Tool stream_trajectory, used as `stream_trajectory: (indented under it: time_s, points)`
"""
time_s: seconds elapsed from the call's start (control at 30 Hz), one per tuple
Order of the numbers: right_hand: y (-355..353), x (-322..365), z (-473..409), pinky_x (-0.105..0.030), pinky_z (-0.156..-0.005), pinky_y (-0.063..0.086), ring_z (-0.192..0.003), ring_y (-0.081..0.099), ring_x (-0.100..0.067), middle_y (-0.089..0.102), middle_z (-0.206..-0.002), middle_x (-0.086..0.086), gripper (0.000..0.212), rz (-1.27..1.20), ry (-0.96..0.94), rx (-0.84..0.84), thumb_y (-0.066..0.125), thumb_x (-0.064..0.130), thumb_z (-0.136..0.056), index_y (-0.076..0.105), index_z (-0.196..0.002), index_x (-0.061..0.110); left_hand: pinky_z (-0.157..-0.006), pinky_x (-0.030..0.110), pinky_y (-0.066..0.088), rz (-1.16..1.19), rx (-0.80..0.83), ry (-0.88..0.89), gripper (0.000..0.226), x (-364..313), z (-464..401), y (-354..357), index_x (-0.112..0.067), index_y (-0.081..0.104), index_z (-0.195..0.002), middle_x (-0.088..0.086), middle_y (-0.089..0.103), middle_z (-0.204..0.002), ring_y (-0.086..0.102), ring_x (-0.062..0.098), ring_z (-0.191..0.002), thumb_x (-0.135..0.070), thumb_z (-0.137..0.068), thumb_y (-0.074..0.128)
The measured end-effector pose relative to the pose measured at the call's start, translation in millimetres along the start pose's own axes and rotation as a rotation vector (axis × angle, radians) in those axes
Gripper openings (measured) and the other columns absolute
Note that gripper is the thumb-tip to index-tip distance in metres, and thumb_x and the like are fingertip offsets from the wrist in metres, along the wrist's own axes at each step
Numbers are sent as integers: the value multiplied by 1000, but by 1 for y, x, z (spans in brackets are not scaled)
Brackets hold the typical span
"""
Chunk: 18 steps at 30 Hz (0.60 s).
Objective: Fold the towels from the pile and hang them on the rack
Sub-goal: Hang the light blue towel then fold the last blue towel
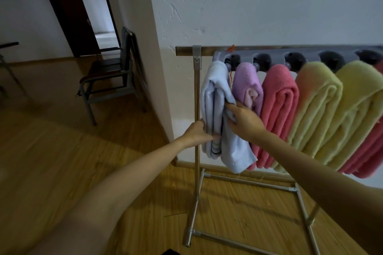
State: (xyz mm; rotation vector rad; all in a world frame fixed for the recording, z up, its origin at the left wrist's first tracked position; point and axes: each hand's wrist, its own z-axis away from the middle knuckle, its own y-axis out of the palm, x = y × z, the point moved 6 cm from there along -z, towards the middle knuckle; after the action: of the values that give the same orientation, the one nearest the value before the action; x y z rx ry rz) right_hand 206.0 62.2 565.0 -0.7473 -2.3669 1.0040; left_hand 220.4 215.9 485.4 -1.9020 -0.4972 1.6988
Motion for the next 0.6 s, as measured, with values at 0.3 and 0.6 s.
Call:
stream_trajectory:
  time_s: [0.3,0.6]
  points:
    - [1,3,13,-28,-49,44,-77,66,-33,61,-121,-11,49,142,66,-69,55,17,-91,45,-140,18,-53,22,40,-201,-364,-25,27,3,5,-10,-10,64,-81,4,66,-75,64,20,-68,-36,-89,59]
    - [32,42,25,-39,-49,49,-68,58,-32,60,-99,-14,42,-61,247,-312,42,4,-87,47,-128,11,-66,37,56,-503,-546,-1,25,10,26,-83,-4,65,-94,12,70,-91,67,28,-80,-26,-84,67]
